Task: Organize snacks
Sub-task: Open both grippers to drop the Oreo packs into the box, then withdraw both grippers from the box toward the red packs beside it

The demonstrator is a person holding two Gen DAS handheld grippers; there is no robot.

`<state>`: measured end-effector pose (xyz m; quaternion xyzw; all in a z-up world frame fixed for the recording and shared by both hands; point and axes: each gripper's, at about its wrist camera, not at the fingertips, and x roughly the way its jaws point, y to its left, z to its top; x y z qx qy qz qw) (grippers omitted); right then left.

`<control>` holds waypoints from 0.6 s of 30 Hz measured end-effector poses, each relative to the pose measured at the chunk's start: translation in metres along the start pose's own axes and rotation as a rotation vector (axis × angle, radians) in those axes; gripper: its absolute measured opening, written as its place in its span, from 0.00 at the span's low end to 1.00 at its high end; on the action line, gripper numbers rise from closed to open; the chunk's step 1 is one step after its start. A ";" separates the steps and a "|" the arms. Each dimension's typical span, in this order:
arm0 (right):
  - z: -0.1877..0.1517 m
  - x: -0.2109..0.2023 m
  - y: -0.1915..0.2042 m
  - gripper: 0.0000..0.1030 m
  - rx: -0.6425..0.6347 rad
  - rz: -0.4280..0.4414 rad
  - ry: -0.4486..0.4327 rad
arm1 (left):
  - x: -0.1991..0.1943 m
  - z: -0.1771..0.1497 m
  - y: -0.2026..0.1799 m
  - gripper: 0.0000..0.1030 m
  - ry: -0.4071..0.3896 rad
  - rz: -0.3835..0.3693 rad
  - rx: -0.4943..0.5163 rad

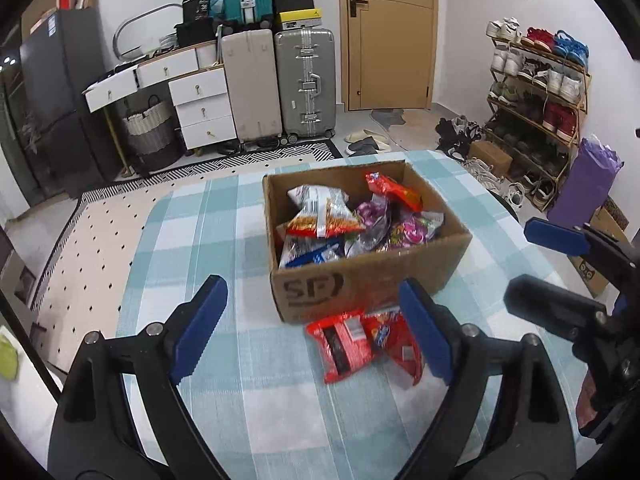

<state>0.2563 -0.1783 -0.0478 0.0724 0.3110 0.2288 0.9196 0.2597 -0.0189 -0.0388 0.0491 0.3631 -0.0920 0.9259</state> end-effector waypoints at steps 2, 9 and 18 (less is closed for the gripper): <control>-0.009 -0.005 0.003 0.92 0.005 -0.002 -0.012 | -0.008 -0.012 0.006 0.86 -0.005 0.005 -0.022; -0.042 -0.013 0.004 0.96 0.039 -0.003 -0.022 | -0.036 -0.048 0.017 0.99 -0.077 0.043 -0.074; -0.076 0.001 -0.001 0.97 0.032 -0.043 0.002 | -0.032 -0.083 0.021 0.99 -0.125 0.071 -0.115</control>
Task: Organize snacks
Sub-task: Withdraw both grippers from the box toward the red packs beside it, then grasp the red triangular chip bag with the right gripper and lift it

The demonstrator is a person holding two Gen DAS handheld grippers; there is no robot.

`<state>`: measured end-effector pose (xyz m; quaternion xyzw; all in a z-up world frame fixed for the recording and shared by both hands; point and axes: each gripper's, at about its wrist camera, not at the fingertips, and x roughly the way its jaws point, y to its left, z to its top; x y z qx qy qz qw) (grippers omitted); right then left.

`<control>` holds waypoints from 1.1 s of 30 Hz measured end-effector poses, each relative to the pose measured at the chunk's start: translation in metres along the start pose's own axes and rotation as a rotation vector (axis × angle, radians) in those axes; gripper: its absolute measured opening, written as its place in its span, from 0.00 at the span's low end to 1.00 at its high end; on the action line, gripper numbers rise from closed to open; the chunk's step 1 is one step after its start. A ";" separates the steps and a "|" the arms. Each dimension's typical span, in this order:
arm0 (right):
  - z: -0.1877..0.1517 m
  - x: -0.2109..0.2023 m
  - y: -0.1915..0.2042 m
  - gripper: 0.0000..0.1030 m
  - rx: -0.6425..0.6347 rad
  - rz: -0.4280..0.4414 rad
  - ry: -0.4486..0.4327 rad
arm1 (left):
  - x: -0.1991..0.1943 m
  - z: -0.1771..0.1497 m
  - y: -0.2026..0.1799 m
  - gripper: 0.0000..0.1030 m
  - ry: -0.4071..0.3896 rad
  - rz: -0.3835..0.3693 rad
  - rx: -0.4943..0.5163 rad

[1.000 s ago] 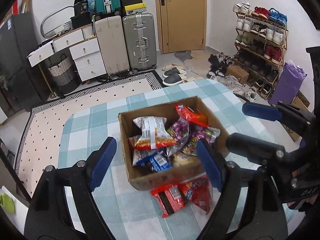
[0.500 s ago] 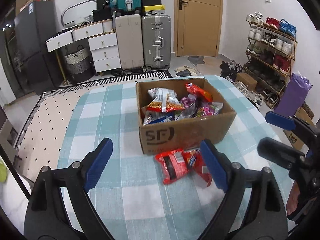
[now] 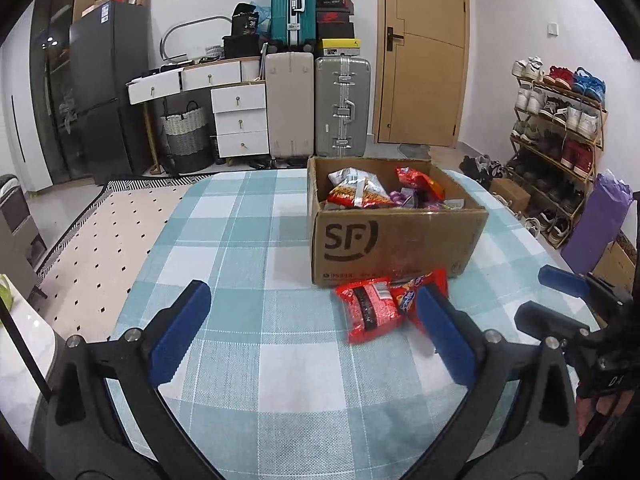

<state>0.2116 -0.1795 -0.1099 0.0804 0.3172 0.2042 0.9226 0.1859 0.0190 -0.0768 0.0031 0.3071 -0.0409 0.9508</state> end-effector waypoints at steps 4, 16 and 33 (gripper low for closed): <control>-0.008 0.016 -0.002 0.97 -0.008 -0.004 0.017 | 0.018 -0.012 0.005 0.99 0.020 0.005 -0.026; -0.013 0.079 -0.006 0.97 -0.037 -0.019 0.084 | 0.075 -0.045 0.019 0.99 0.062 0.051 -0.067; 0.003 0.143 -0.019 0.71 0.023 -0.050 0.239 | 0.076 -0.047 0.016 0.99 0.036 0.081 -0.042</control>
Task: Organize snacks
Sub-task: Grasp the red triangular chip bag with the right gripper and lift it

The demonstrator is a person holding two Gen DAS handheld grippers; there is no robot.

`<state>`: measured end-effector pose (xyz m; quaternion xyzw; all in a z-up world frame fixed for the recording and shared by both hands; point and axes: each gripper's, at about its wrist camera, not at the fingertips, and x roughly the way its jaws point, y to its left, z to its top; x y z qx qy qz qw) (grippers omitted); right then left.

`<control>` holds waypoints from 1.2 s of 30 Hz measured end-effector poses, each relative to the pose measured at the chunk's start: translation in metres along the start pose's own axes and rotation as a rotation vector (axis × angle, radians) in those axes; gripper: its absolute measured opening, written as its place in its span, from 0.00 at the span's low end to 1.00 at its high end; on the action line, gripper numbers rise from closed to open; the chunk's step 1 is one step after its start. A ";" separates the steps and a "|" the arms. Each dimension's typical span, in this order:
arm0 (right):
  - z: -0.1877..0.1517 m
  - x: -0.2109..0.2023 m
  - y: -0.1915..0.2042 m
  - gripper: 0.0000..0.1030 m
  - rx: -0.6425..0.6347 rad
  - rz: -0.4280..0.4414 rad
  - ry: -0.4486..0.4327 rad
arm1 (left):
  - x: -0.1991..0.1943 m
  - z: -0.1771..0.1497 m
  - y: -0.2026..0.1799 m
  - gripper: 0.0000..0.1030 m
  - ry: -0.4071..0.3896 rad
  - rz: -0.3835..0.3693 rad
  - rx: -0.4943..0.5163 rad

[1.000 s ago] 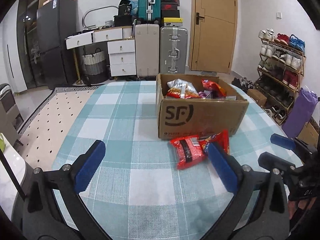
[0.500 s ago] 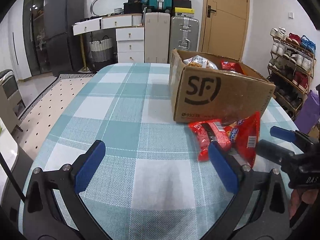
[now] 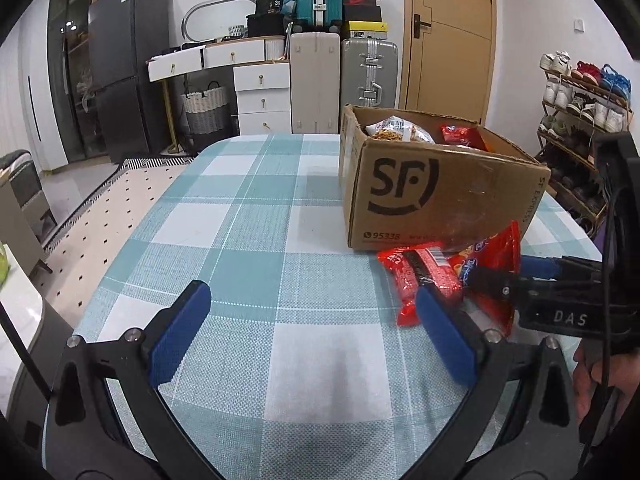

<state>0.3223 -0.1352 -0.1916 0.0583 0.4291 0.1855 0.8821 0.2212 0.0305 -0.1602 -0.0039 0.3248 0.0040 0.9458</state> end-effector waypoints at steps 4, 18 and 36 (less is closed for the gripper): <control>0.003 0.008 -0.004 0.68 0.020 0.018 0.020 | 0.002 0.000 0.000 0.99 0.000 0.010 0.000; 0.002 -0.004 -0.009 0.44 0.042 0.112 -0.045 | 0.002 -0.002 0.001 0.99 0.003 0.031 -0.003; -0.045 -0.098 -0.031 0.44 0.088 0.128 -0.318 | -0.003 -0.003 -0.004 0.99 -0.009 0.054 0.020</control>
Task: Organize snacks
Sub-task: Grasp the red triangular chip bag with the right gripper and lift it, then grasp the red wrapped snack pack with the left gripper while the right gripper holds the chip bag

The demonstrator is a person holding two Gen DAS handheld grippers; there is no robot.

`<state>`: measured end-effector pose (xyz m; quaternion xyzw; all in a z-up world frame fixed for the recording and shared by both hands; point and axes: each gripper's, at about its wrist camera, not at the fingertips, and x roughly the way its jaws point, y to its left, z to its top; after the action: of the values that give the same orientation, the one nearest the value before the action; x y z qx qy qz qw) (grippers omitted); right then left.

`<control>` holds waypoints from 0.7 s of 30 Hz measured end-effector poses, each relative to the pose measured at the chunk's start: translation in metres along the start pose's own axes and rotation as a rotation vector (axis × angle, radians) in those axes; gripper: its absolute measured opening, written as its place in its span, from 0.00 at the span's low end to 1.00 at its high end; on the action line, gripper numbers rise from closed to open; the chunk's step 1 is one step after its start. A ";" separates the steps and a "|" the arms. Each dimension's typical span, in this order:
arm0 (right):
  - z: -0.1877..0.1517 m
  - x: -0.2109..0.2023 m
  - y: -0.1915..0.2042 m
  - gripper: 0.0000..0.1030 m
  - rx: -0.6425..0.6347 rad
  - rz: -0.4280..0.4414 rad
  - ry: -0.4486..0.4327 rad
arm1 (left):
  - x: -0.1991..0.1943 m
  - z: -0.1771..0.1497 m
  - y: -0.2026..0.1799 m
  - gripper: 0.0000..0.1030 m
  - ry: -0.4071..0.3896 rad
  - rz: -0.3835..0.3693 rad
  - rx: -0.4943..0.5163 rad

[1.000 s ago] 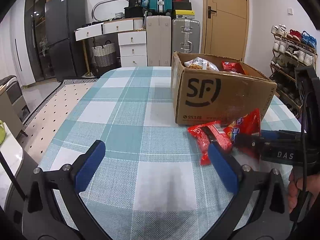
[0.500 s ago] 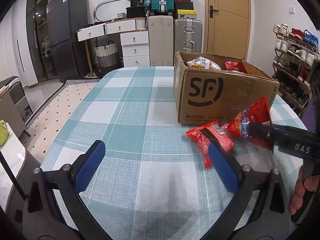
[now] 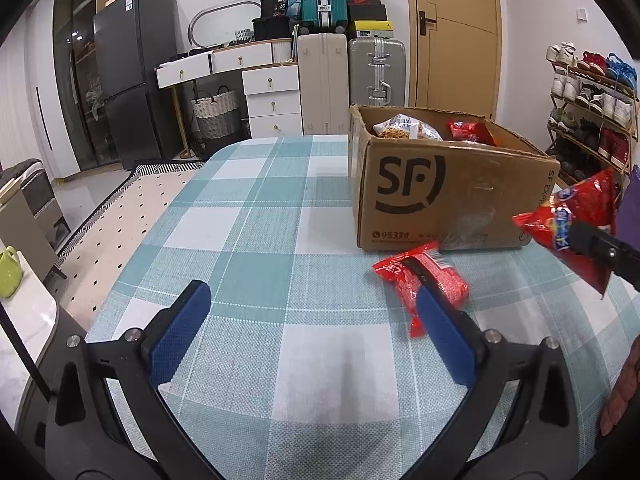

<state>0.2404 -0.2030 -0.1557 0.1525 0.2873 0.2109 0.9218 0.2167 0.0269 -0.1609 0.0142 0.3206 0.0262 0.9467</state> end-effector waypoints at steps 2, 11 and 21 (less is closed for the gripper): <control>-0.004 -0.009 0.001 0.44 0.008 -0.012 -0.012 | 0.001 0.000 0.000 0.99 0.002 -0.001 0.000; -0.020 -0.059 0.003 0.44 0.016 -0.073 -0.126 | 0.007 0.000 0.007 0.99 0.032 -0.001 -0.031; -0.018 -0.064 0.013 0.44 0.000 -0.086 -0.128 | -0.002 -0.001 -0.004 0.99 -0.023 -0.045 0.021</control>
<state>0.1782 -0.2199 -0.1345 0.1530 0.2339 0.1608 0.9466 0.2146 0.0232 -0.1603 0.0171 0.3104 0.0014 0.9505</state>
